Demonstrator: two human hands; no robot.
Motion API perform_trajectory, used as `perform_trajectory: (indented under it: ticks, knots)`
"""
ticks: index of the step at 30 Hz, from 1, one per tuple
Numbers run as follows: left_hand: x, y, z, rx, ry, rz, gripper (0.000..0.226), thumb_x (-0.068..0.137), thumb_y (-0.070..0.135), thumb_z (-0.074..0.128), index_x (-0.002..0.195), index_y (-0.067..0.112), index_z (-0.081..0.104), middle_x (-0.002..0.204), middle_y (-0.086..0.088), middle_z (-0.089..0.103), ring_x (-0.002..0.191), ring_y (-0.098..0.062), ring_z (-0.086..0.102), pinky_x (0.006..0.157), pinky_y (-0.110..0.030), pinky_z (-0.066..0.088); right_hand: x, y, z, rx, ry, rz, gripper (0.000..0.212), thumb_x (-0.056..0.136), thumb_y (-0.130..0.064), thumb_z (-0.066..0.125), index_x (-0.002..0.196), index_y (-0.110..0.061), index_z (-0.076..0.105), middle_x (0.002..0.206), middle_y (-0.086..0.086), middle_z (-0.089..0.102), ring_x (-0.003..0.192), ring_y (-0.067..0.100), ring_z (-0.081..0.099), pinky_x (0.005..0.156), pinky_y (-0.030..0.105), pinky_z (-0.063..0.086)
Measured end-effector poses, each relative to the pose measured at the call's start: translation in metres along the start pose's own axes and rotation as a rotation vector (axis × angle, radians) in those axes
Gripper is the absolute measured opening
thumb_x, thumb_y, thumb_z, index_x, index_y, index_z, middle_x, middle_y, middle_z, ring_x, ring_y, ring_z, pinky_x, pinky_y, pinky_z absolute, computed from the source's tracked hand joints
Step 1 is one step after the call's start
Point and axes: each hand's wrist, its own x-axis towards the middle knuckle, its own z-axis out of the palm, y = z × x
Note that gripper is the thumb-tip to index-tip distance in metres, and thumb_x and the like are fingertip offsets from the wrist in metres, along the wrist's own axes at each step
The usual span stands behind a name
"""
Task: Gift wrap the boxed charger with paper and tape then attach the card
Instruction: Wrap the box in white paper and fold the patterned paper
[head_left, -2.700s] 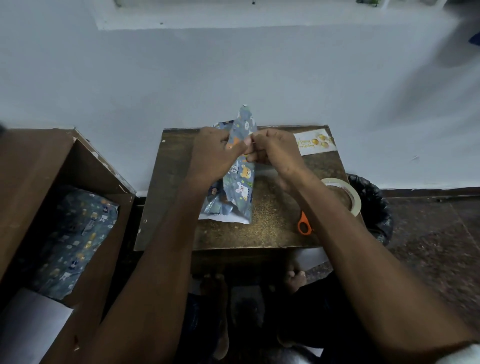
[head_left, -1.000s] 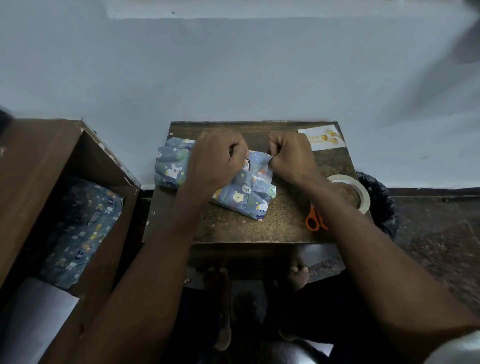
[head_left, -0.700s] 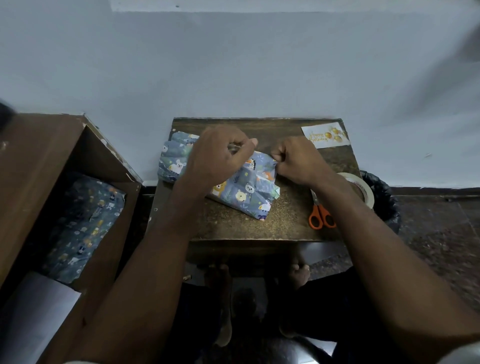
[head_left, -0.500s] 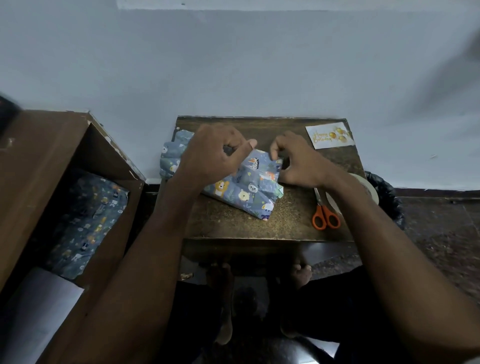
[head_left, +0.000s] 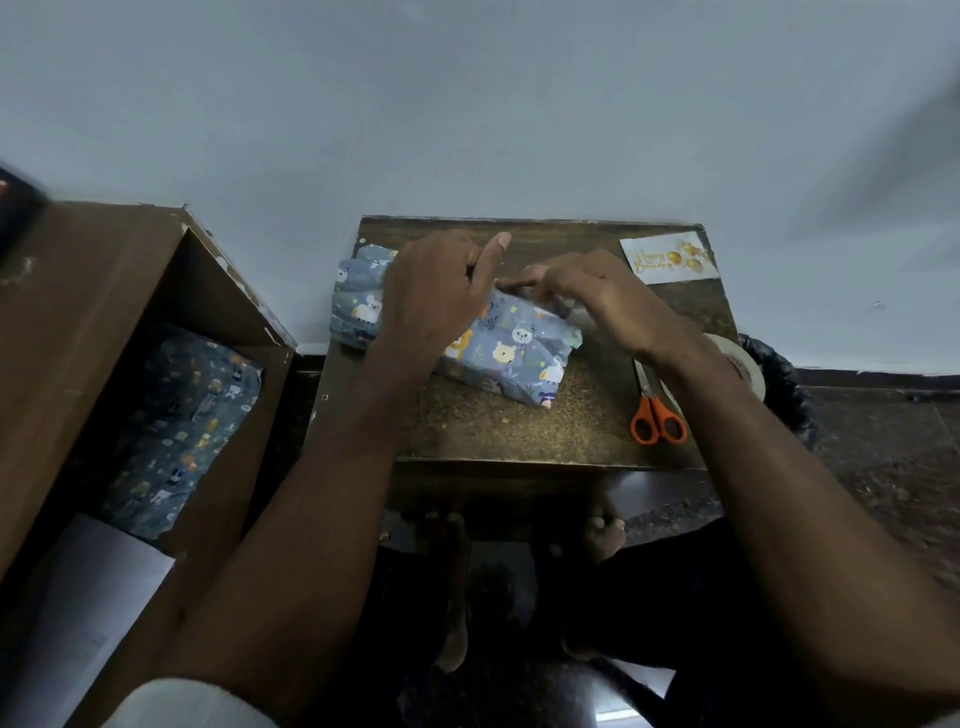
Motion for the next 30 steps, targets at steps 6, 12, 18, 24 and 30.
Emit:
perform_trajectory:
  ticks: [6,12,18,24,30]
  knots:
    - [0.008,0.024,0.014,0.105,-0.014,-0.273,0.077,0.108,0.068,0.029,0.066,0.011,0.06,0.069,-0.004,0.06,0.067,-0.029,0.057,0.059,-0.038,0.04,0.011,0.008,0.025,-0.509,0.165,-0.181,0.039,0.077,-0.052,0.084,0.07,-0.023,0.059,0.072,-0.006,0.064,0.065,0.017,0.059,0.06,0.031,0.037]
    - [0.013,0.013,0.007,-0.13,-0.068,-0.066,0.056,0.107,0.063,0.045,0.075,0.018,0.059,0.067,0.003,0.06,0.068,-0.021,0.062,0.06,-0.038,0.043,0.008,0.013,0.009,-0.569,0.228,-0.104,0.026,0.081,-0.04,0.081,0.08,-0.016,0.072,0.066,-0.001,0.068,0.066,0.021,0.063,0.063,0.038,0.05]
    - [-0.002,-0.034,-0.016,-0.314,-0.367,0.079,0.054,0.077,0.073,0.076,0.107,0.029,0.071,0.106,0.019,0.072,0.098,0.0,0.066,0.091,-0.04,0.055,0.01,0.011,0.009,-0.675,0.256,-0.097,0.034,0.081,-0.044,0.077,0.073,-0.013,0.066,0.059,0.001,0.06,0.062,0.025,0.058,0.057,0.037,0.043]
    - [0.005,-0.04,-0.022,-0.294,-0.393,0.044,0.038,0.076,0.059,0.085,0.083,0.022,0.08,0.114,0.009,0.075,0.1,-0.008,0.07,0.089,-0.046,0.057,0.014,0.007,0.007,-0.691,0.262,-0.091,0.024,0.083,-0.045,0.08,0.081,-0.021,0.076,0.064,-0.005,0.067,0.064,0.019,0.063,0.059,0.034,0.048]
    - [0.007,-0.023,-0.003,-0.226,-0.322,0.037,0.029,0.085,0.047,0.084,0.087,0.018,0.081,0.112,0.005,0.075,0.098,-0.014,0.067,0.083,-0.04,0.053,0.017,0.01,-0.002,-0.77,0.336,-0.033,0.024,0.083,-0.042,0.081,0.085,-0.02,0.071,0.072,-0.009,0.063,0.074,0.019,0.061,0.064,0.03,0.037]
